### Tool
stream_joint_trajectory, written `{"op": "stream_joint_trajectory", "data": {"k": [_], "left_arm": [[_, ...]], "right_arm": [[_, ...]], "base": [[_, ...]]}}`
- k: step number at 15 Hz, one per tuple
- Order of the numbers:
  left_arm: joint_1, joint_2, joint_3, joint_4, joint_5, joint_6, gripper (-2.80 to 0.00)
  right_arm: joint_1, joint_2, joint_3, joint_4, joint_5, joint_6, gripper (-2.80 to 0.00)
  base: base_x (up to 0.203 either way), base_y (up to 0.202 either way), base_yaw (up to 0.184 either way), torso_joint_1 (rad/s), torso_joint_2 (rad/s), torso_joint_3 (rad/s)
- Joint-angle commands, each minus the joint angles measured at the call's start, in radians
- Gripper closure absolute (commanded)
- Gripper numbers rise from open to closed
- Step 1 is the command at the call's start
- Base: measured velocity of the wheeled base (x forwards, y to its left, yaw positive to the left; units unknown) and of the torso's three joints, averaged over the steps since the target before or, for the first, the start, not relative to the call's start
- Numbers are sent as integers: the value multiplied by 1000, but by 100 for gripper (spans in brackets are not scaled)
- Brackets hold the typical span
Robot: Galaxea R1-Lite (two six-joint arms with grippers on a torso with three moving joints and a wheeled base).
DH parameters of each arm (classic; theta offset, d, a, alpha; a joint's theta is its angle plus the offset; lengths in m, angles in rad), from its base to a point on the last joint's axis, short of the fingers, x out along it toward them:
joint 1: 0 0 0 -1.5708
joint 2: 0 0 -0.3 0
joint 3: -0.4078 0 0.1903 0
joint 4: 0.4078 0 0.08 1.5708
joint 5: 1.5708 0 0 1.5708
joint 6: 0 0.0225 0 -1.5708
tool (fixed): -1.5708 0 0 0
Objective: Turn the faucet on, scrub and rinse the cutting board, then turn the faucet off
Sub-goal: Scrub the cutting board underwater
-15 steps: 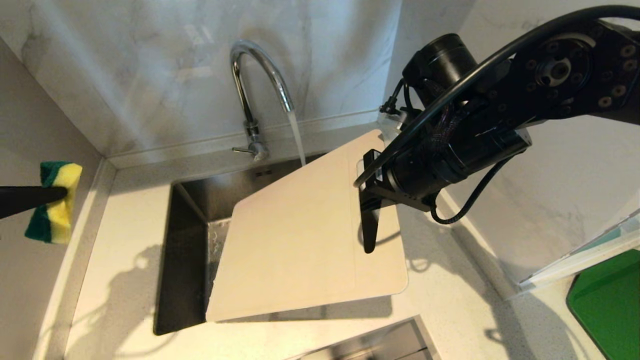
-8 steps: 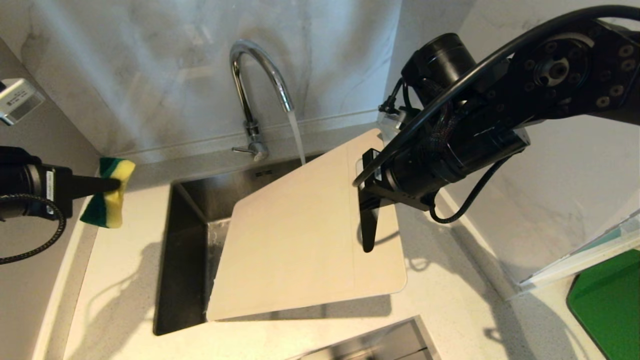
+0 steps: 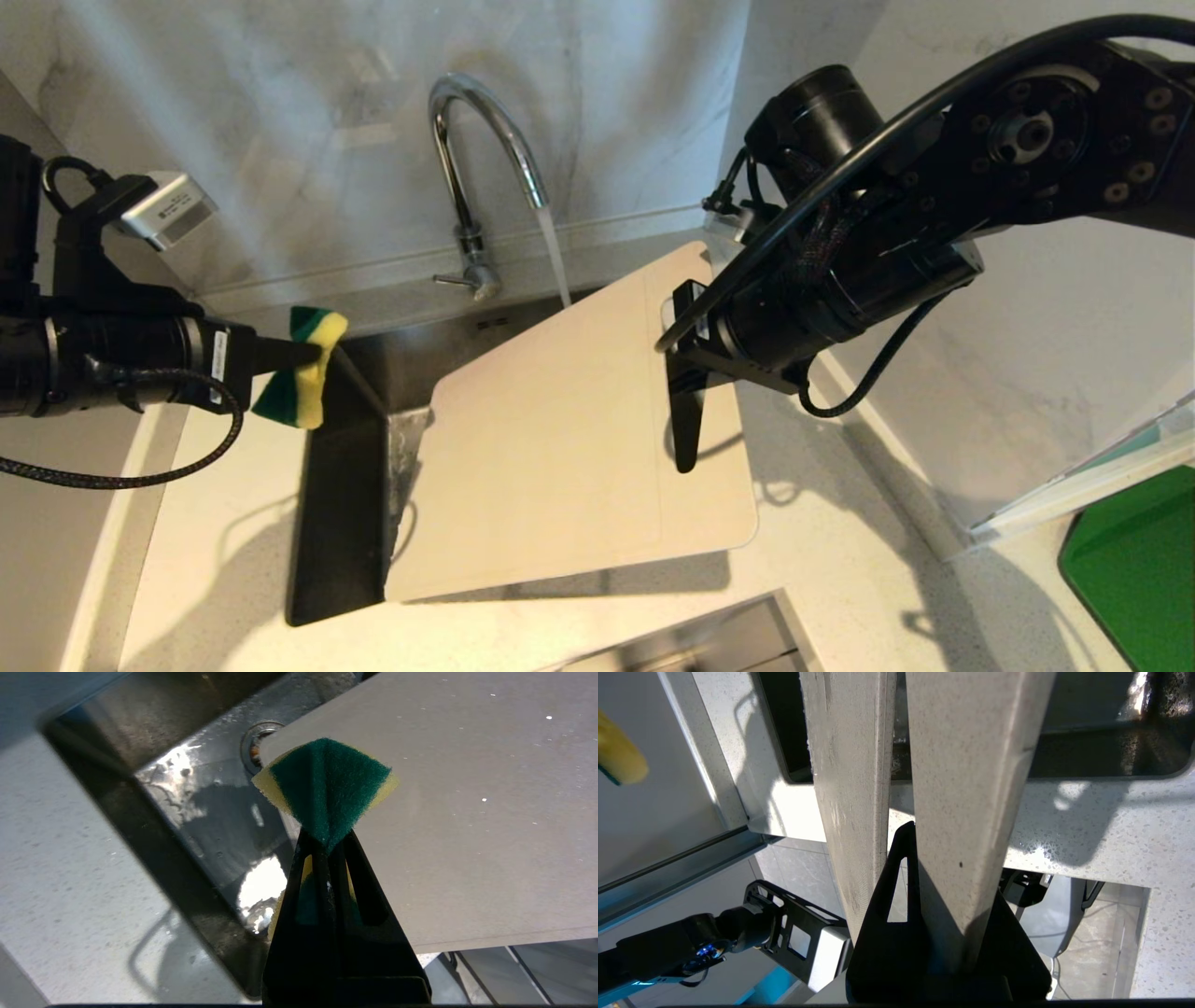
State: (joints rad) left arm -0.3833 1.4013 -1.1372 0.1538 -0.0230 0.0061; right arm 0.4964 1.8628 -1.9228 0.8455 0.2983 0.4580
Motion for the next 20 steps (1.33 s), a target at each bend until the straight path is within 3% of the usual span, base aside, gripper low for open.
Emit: {"op": "stream_joint_trajectory", "data": {"k": [1,3,7,11,14,16,20], "left_arm": [[-42,30,-1,-11,-3,-33,0],[-65,57,-7,-66,-8,-111,0],[-115,80,-20,-102,-18,-190,0],[-169,133,-19,-207,-18,-264,0],[-194,164,-26,-215,-20,-281,0],[-216,186,-29,-281,-23,-318,0],[-246,281,-83,-402,-24,-332,0]], "right_arm": [[1,4,-1,4,4,2,0],[2,3,-1,4,4,2,0],[11,4,1,4,4,-6,0],[57,18,2,4,4,-36,0],[83,32,-1,4,4,-36,0],[103,32,2,4,4,-36,0],[126,24,2,16,2,-36,0]], "base": [[0,0,0,0,0,0],[0,0,0,0,0,0],[0,0,0,0,0,0],[0,0,0,0,0,0],[0,0,0,0,0,0],[0,0,0,0,0,0],[0,0,0,0,0,0]]}}
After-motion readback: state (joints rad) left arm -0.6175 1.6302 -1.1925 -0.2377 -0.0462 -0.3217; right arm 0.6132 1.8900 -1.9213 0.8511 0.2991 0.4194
